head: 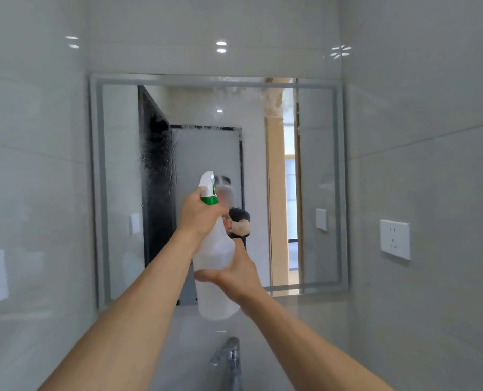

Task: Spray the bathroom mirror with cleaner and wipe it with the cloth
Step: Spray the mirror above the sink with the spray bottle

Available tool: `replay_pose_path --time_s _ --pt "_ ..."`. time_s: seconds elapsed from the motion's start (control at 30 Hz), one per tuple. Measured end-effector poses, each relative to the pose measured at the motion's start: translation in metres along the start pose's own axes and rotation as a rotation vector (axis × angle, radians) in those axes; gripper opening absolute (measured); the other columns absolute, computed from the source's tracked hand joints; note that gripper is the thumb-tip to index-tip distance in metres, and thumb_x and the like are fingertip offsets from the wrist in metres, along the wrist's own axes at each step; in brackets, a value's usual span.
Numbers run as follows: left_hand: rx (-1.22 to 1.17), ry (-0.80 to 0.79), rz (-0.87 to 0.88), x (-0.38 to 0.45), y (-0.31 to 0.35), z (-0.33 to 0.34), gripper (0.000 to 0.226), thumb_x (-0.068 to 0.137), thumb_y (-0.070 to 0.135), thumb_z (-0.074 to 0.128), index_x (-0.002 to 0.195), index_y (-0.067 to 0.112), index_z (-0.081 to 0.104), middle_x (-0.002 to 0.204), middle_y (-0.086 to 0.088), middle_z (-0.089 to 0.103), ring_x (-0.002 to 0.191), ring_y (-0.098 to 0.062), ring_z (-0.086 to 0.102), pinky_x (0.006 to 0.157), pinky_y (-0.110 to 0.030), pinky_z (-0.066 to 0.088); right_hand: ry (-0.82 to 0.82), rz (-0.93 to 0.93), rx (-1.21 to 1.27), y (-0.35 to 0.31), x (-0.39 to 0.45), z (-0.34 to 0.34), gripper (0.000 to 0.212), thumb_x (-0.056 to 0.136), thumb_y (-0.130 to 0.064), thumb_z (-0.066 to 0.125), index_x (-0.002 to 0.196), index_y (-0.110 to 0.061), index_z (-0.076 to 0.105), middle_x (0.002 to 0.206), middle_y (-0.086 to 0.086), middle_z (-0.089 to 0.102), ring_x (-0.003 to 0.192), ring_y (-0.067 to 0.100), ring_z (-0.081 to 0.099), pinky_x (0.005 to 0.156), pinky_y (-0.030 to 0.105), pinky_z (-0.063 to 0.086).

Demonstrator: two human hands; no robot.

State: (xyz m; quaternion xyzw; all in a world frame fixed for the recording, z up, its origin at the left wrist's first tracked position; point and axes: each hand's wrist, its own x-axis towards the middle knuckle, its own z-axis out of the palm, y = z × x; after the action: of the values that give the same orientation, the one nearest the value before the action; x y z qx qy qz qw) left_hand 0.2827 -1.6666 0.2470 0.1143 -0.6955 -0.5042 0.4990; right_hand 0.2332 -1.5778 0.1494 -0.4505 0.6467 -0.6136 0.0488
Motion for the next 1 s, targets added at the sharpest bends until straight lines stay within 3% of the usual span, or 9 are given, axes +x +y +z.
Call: replay_pose_path --time_s 0.2,0.33,0.4,0.43,0.5,0.63,0.8,0.87,1.0 --pt "0.027 -0.017 -0.01 -0.01 -0.005 0.034 0.028 0.077 -0.003 0.068 0.104 0.0 0.062 0.081 -0.013 0.062 0.067 -0.024 0.059 0.068 -0.039 0.057 0.035 0.046 -0.012 0.018 -0.011 -0.027 0.075 0.057 -0.033 0.086 0.12 -0.032 0.044 0.11 -0.008 0.063 0.101 0.013 0.063 0.085 0.037 0.057" --pt "0.012 -0.092 -0.024 -0.017 -0.013 0.06 0.026 0.075 -0.002 0.071 0.097 0.006 0.06 0.094 -0.023 0.067 0.071 -0.025 0.067 0.06 -0.04 0.061 0.069 0.09 -0.038 0.029 -0.019 -0.048 0.072 0.062 -0.032 0.086 0.119 -0.032 0.042 0.109 -0.008 0.06 0.1 0.013 0.061 0.079 0.031 0.054" --pt "-0.032 -0.151 -0.047 -0.019 -0.015 0.075 0.03 0.075 -0.005 0.071 0.098 0.011 0.06 0.097 -0.017 0.066 0.077 -0.025 0.067 0.059 -0.032 0.058 0.094 0.105 -0.033 0.033 -0.022 -0.061 0.072 0.064 -0.031 0.087 0.12 -0.031 0.042 0.107 -0.008 0.059 0.098 0.011 0.059 0.071 0.026 0.05" --pt "-0.052 -0.181 -0.061 -0.02 -0.015 0.083 0.032 0.076 -0.005 0.072 0.101 0.011 0.061 0.1 -0.014 0.065 0.08 -0.025 0.067 0.062 -0.035 0.059 0.105 0.113 -0.033 0.035 -0.023 -0.068 0.071 0.065 -0.03 0.087 0.119 -0.031 0.042 0.107 -0.008 0.059 0.097 0.01 0.059 0.068 0.024 0.048" --pt "-0.09 -0.232 -0.069 -0.022 -0.015 0.1 0.035 0.077 -0.006 0.072 0.107 0.008 0.061 0.102 -0.014 0.063 0.073 -0.026 0.067 0.068 -0.044 0.062 0.133 0.13 -0.042 0.04 -0.025 -0.082 0.07 0.065 -0.03 0.087 0.118 -0.03 0.042 0.105 -0.008 0.058 0.095 0.01 0.059 0.067 0.024 0.049" --pt "-0.056 -0.254 -0.074 -0.028 -0.017 0.134 0.032 0.082 -0.002 0.07 0.111 0.004 0.058 0.092 -0.011 0.062 0.061 -0.025 0.065 0.066 -0.041 0.061 0.188 0.153 -0.07 0.054 -0.031 -0.109 0.075 0.061 -0.034 0.088 0.12 -0.033 0.042 0.106 -0.01 0.058 0.096 0.01 0.059 0.068 0.024 0.048" --pt "-0.035 -0.241 -0.082 -0.042 -0.027 0.176 0.024 0.072 0.001 0.067 0.093 0.005 0.057 0.071 -0.009 0.062 0.055 -0.031 0.067 0.068 -0.053 0.059 0.216 0.199 -0.101 0.075 -0.043 -0.145 0.076 0.054 -0.034 0.087 0.119 -0.031 0.047 0.109 -0.006 0.065 0.099 0.014 0.065 0.076 0.033 0.056" --pt "-0.048 -0.248 -0.085 -0.048 -0.03 0.19 0.021 0.075 -0.002 0.066 0.092 0.006 0.056 0.075 -0.01 0.058 0.052 -0.029 0.065 0.063 -0.046 0.058 0.229 0.223 -0.112 0.082 -0.047 -0.157 0.078 0.051 -0.036 0.086 0.119 -0.032 0.048 0.109 -0.006 0.066 0.099 0.015 0.066 0.083 0.038 0.058" --pt "-0.111 -0.315 -0.112 -0.057 -0.036 0.214 0.025 0.076 -0.003 0.066 0.099 0.004 0.059 0.085 -0.011 0.059 0.058 -0.028 0.062 0.061 -0.04 0.059 0.259 0.247 -0.113 0.093 -0.055 -0.179 0.072 0.051 -0.033 0.086 0.114 -0.033 0.05 0.106 -0.008 0.067 0.097 0.013 0.067 0.079 0.035 0.056"
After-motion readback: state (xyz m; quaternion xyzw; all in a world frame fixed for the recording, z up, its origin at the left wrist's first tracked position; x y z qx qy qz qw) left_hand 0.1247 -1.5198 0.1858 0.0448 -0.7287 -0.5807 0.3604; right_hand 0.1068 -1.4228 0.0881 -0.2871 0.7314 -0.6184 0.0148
